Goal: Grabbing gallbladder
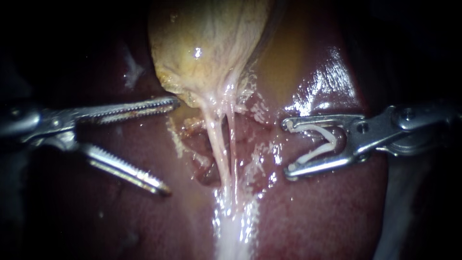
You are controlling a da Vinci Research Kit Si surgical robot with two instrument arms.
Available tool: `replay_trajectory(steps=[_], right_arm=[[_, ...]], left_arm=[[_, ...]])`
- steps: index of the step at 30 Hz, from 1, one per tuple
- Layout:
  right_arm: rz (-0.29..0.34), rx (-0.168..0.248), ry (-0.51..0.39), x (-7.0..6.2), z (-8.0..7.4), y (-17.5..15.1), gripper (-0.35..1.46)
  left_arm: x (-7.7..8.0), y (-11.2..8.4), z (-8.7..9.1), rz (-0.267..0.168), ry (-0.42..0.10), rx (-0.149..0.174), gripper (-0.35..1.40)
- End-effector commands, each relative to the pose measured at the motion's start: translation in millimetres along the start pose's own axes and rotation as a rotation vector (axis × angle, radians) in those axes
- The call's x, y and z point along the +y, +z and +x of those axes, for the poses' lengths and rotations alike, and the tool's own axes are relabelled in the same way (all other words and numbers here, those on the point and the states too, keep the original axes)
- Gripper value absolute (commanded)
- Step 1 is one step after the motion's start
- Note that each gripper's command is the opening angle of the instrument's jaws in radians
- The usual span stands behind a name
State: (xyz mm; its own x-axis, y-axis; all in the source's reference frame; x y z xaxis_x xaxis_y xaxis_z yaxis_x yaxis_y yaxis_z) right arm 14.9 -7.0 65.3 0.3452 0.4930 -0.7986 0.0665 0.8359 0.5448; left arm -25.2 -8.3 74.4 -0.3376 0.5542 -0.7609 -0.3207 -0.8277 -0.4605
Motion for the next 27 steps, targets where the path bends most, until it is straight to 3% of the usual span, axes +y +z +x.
replay_trajectory(steps=[1,4,7,10,16,27], right_arm=[[0.0,0.0,0.0,0.0,0.0,0.0,0.5],[0.0,0.0,0.0,0.0,0.0,0.0,0.5],[0.0,0.0,0.0,0.0,0.0,0.0,0.5],[0.0,0.0,0.0,0.0,0.0,0.0,0.5],[0.0,0.0,0.0,0.0,0.0,0.0,0.5],[0.0,0.0,0.0,0.0,0.0,0.0,0.5]], left_arm=[[0.1,-0.1,0.0,0.001,-0.008,0.0,1.28],[-0.1,-0.4,-0.2,0.004,-0.037,0.0,1.25],[-0.4,-0.6,-0.7,0.011,-0.143,0.001,1.23],[-1.2,-0.7,-1.3,0.02,-0.203,0.002,1.21],[-2.8,-0.6,-2.6,0.03,-0.262,0.001,1.21],[-5.4,1.1,-5.1,0.053,-0.422,-0.021,1.14]])
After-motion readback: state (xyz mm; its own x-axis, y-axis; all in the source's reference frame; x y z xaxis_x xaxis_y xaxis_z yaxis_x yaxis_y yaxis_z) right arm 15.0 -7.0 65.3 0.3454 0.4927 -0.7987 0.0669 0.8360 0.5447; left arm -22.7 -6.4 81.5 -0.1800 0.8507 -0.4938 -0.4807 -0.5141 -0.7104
